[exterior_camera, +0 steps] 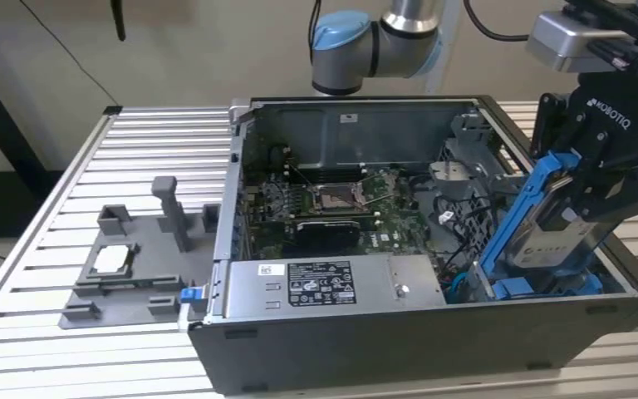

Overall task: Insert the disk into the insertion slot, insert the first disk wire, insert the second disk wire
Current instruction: 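Insert the disk into the insertion slot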

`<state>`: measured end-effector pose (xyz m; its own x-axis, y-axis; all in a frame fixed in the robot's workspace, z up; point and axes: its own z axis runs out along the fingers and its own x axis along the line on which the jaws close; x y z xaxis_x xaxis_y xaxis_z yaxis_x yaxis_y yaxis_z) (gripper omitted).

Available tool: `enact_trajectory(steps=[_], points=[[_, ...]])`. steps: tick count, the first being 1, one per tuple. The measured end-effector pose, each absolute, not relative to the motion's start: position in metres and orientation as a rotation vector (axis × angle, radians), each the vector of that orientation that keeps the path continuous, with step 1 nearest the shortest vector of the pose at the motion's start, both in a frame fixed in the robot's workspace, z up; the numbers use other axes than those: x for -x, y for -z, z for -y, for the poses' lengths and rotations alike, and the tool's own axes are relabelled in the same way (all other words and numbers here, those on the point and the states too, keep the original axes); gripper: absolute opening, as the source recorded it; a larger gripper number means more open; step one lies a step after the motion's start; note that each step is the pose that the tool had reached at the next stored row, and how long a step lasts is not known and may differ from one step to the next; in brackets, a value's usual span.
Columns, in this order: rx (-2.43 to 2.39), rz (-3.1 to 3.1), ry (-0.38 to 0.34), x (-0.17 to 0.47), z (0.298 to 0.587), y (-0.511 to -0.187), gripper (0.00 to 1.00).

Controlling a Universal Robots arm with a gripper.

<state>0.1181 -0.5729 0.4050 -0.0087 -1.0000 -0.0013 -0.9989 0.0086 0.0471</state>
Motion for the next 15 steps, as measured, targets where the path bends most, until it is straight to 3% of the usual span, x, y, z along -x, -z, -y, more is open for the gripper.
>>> enact_trajectory(steps=[15], points=[[-2.189,2.208,0.055,-0.118,0.574,-0.378,0.33]])
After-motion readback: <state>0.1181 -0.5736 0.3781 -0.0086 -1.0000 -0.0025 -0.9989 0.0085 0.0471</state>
